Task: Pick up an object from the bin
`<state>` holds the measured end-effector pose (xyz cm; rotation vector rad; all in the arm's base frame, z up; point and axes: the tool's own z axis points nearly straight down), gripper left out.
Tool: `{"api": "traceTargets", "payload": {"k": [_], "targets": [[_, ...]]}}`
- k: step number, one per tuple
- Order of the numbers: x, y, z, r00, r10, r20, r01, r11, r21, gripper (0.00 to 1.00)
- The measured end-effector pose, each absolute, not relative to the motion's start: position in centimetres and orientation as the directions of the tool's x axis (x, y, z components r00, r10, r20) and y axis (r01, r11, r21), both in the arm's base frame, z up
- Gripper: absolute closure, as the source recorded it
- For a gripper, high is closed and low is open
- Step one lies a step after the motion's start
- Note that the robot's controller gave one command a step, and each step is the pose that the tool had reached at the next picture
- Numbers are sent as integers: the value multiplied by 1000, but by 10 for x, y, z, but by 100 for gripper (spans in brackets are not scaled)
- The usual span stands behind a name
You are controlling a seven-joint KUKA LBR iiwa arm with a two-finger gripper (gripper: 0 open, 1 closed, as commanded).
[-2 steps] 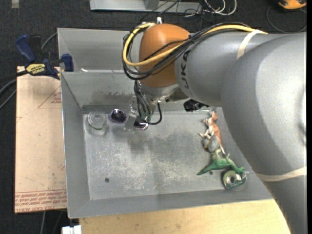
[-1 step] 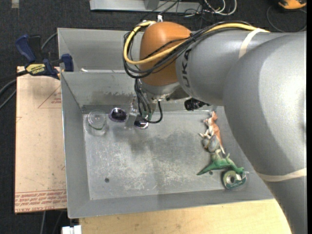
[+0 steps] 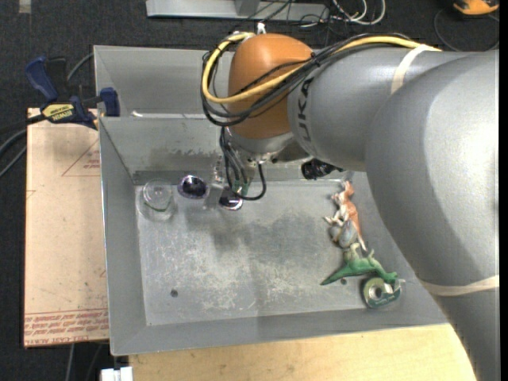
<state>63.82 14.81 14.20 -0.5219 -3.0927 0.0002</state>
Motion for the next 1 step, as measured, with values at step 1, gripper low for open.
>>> {"api": "traceTargets", "payload": {"k": [1], "targets": [[638,148,155,-945,328,6,328,945,-1,100]]}}
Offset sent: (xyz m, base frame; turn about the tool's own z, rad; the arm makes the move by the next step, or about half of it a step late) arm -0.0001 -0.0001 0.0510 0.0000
